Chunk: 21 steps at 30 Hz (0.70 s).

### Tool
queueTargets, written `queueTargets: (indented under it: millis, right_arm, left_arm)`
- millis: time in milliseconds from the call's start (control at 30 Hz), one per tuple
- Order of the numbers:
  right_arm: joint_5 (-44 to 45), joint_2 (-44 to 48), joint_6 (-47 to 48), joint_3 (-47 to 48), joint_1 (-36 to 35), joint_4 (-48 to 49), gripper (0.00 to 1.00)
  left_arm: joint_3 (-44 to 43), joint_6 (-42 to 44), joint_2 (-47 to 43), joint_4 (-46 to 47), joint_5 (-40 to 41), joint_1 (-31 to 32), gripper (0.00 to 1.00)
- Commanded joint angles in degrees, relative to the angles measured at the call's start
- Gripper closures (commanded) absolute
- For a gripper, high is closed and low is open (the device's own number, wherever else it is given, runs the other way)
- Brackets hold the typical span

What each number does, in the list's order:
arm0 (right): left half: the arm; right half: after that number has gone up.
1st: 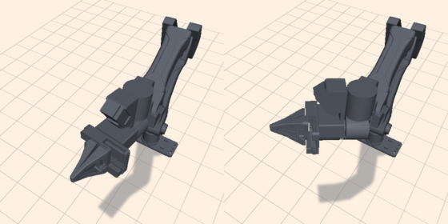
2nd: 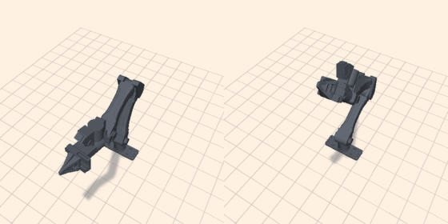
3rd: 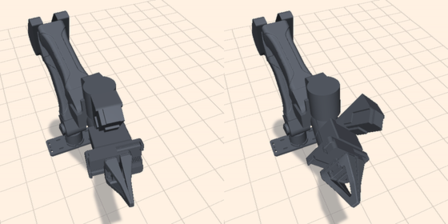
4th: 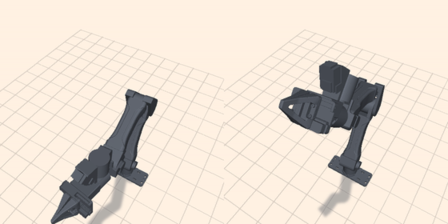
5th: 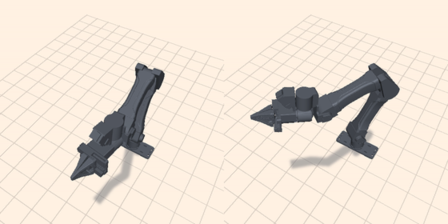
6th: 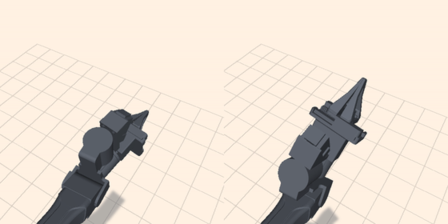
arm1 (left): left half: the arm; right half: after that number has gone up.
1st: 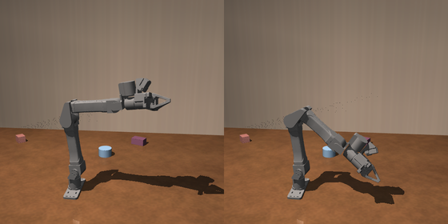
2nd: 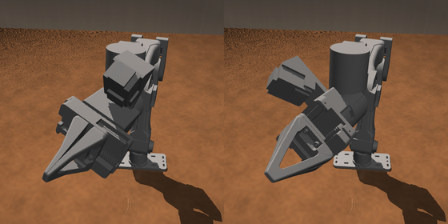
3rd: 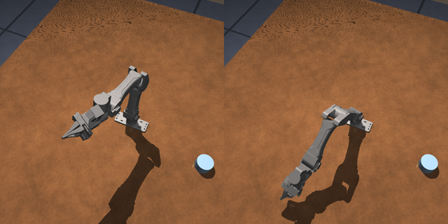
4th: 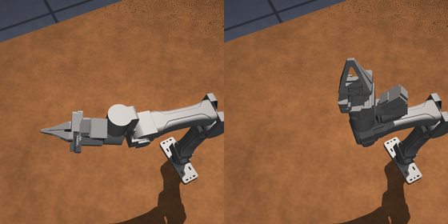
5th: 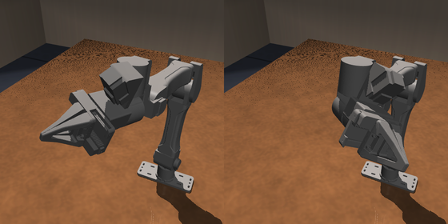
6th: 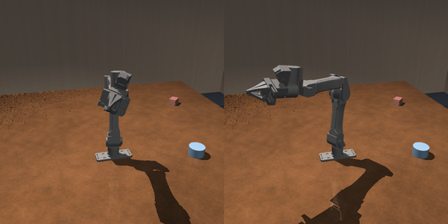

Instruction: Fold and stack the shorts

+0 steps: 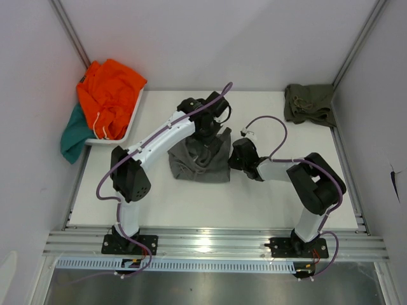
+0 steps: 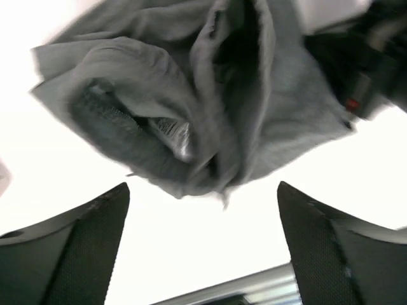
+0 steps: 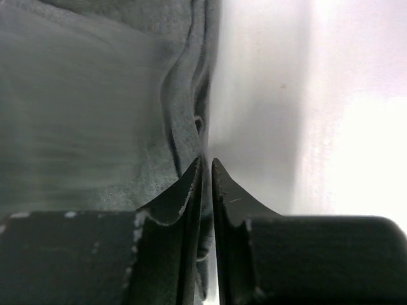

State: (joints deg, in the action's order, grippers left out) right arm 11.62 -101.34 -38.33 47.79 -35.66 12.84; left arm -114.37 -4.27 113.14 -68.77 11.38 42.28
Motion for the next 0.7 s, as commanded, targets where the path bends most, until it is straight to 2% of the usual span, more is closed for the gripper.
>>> queueTargets:
  millis: [0, 167, 333, 467, 500, 567, 600, 667]
  right_arm:
    - [1.9, 2.2, 1.5, 0.2, 1.3, -4.3, 0.85]
    - [0.3, 3.7, 1.9, -0.6, 2.9, -3.2, 0.84]
    - [-0.4, 6.7, 2.6, -1.7, 4.2, -3.2, 0.78]
    - [-5.0, 9.7, 3.3, -3.4, 6.3, -1.1, 0.69]
    - [-6.5, 10.2, 3.5, -3.5, 6.8, -0.4, 0.63]
    - [-10.1, 12.6, 3.3, -4.2, 7.5, 0.9, 0.5]
    - [-10.8, 13.3, 3.3, -4.5, 7.6, 2.2, 0.36]
    - [-14.5, 14.8, 2.3, -4.1, 7.5, 2.6, 0.31]
  left_arm:
    - [-2.3, 2.8, -4.5, -0.6, -8.1, 0.7, 0.01]
    - [-3.8, 3.8, -5.8, -1.5, -15.8, 0.7, 0.01]
    - [-4.3, 4.1, -7.0, -1.7, -16.5, -0.9, 0.01]
    - [-3.6, 6.2, -7.5, -2.7, -22.9, -8.0, 0.01]
    - [-3.0, 6.4, -7.7, -2.2, -25.1, -9.4, 0.01]
    - [-0.3, 7.0, -8.1, -1.1, -23.6, -12.0, 0.01]
    - [2.5, 7.2, -8.1, 0.0, -20.0, -12.6, 0.01]
    - [4.9, 7.3, -8.4, 2.1, -17.6, -13.7, 0.01]
